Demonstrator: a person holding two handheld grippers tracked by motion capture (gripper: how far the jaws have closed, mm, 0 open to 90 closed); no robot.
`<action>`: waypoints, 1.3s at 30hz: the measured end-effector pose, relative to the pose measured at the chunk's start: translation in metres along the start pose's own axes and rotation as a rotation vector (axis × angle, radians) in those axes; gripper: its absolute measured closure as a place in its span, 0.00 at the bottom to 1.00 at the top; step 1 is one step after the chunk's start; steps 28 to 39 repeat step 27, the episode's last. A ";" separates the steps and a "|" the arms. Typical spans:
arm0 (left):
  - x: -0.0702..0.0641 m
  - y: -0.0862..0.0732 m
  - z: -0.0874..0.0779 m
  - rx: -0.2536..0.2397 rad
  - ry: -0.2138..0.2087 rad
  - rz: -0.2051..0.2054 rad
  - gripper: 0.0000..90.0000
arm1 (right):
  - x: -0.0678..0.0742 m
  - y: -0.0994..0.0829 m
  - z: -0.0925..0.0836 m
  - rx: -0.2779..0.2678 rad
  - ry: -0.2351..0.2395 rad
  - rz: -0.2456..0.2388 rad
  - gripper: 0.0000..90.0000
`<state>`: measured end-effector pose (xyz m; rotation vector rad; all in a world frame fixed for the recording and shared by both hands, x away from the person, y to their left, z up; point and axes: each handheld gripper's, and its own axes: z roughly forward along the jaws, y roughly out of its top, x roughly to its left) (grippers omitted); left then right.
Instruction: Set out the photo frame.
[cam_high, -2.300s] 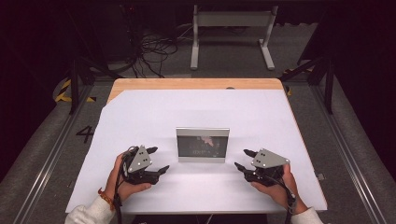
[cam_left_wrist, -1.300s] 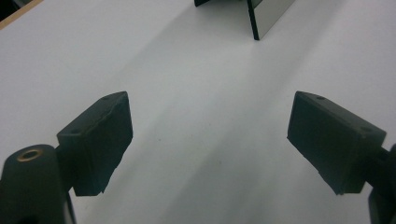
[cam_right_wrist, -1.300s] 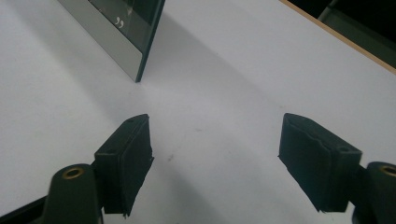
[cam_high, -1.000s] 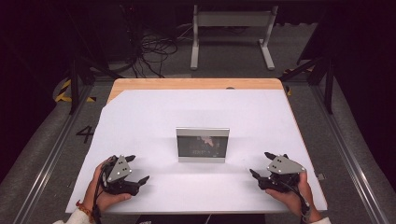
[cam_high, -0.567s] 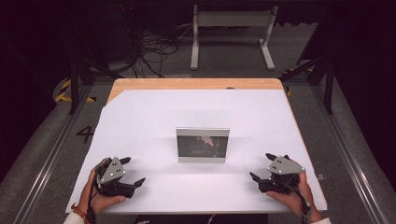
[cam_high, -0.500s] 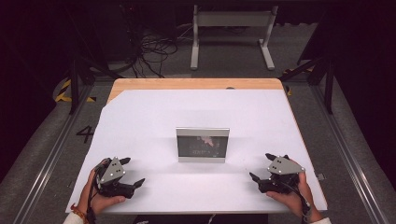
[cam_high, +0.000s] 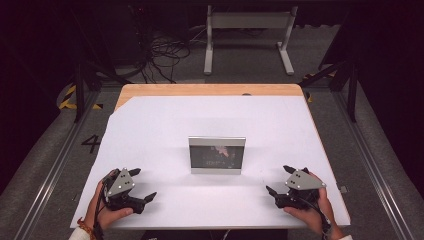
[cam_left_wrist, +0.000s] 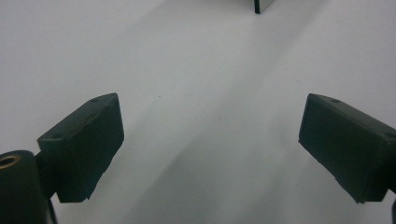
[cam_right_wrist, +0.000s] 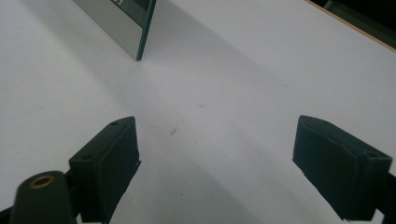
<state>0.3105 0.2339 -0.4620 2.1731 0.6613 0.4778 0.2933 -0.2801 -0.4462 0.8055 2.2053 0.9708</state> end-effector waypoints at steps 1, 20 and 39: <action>0.000 0.000 0.001 0.002 0.002 0.002 0.08 | 0.000 0.000 0.000 0.001 0.000 -0.003 0.16; 0.002 0.001 0.003 0.010 0.017 0.002 0.08 | -0.003 0.000 -0.002 -0.009 -0.008 0.001 0.16; 0.001 0.002 0.003 0.015 0.017 0.003 0.08 | -0.001 0.000 -0.002 -0.008 -0.001 0.004 0.16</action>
